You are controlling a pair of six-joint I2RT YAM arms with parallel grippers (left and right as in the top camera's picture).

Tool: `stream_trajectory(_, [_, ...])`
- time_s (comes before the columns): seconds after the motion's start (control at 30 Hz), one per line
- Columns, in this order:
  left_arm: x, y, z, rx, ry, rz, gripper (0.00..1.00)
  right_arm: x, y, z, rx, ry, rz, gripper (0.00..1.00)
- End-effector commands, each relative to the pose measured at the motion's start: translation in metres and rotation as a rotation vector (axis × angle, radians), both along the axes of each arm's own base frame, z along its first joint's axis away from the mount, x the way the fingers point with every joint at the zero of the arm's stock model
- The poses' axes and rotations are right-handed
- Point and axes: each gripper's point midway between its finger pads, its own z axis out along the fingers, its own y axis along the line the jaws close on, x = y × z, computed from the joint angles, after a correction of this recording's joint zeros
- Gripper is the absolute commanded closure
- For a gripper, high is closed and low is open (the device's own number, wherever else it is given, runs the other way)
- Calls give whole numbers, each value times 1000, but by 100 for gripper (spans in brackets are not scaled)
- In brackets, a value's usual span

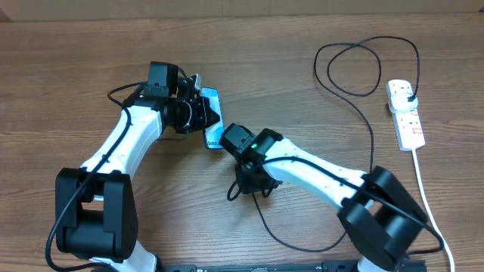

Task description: Plug charger to phone and switch on socket

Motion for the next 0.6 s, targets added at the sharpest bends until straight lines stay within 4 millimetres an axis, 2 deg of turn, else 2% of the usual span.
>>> stream_trajectory(0.0, [-1,-3,5,-11,-7,-5,96,1,-3,-5,-3,15,-20,64])
stream_trajectory(0.13, [5,13,7,-38,19,67,96,3,-4,-7,16,43,-43,72])
stream_trajectory(0.23, [8,23,16,-127,29,84,96,1,-3,-6,49,79,-7,72])
stream_trajectory(0.3, [5,26,20,-175,47,83,96,-4,-11,-6,29,103,41,71])
stream_trajectory(0.33, [4,28,20,-176,56,90,96,-5,-12,-6,29,105,85,62])
stream_trajectory(0.47, [6,30,20,-175,45,90,96,0,-7,-3,53,84,138,66])
stream_trajectory(0.57, [4,26,23,-198,33,57,96,-3,-10,-4,38,97,133,67])
